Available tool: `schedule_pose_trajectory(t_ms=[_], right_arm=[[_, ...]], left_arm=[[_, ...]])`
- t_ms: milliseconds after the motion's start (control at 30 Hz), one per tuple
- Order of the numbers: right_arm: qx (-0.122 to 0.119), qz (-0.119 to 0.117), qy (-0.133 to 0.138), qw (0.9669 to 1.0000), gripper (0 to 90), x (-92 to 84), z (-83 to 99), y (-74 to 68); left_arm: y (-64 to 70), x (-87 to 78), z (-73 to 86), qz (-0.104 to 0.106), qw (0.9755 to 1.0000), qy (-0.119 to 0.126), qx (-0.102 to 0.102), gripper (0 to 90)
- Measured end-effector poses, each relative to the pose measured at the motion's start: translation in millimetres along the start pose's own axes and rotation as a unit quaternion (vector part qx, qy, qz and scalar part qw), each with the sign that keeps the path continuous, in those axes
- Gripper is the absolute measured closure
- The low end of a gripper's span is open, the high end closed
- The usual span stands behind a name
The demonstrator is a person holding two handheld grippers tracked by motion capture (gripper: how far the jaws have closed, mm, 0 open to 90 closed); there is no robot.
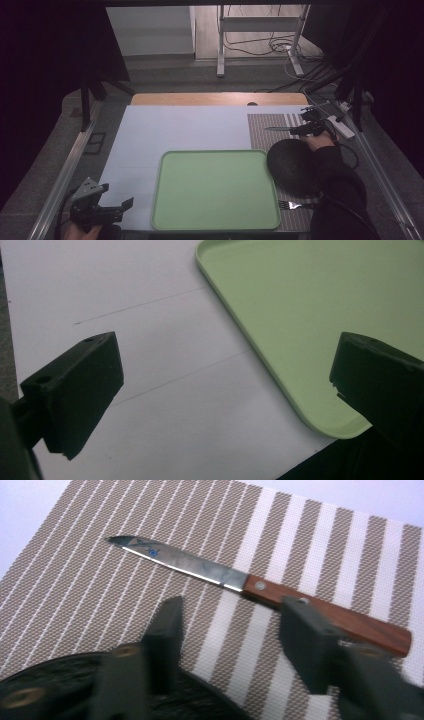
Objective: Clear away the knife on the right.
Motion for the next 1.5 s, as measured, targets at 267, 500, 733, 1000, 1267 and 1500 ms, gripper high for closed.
schedule_pose_trajectory(t_ms=[267,500,733,1000,1267,1500], right_arm=[[0.003,0.02,-0.012,0.9997,89.5,9.7,-5.4,18.1],[0.002,0.041,-0.008,0.9991,89.5,22.7,-11.5,28.9],[0.006,0.055,-0.007,0.9985,89.5,35.8,-16.3,33.4],[0.001,0.066,-0.016,0.9977,89.5,44.9,-18.0,34.0],[0.0,0.046,-0.034,0.9984,89.5,39.1,-9.6,32.9],[-0.015,0.036,-0.043,0.9983,89.4,31.5,-1.1,30.7]], left_arm=[[0.6,0.8,-0.1,0.0,1.0,-0.002,0.002,1.6],[0.5,0.9,-0.2,0.0,1.0,-0.003,0.002,1.7],[0.8,1.1,-0.2,-0.001,1.0,-0.004,0.004,1.7],[1.0,1.4,-0.2,-0.001,1.0,-0.007,0.005,1.9],[1.3,1.5,-0.2,-0.002,0.9999,-0.008,0.007,1.9],[1.5,1.6,-0.3,-0.002,0.9999,-0.009,0.007,1.9]])
Point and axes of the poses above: each handheld gripper's, and its own axes: x roughly forward along the jaws, z roughly out of its underside, y roughly to its right, the point moved 3 cm from there along x, roughly forward along the jaws, and after that the axes turned 15 degrees about z, right-handed, at the moved point
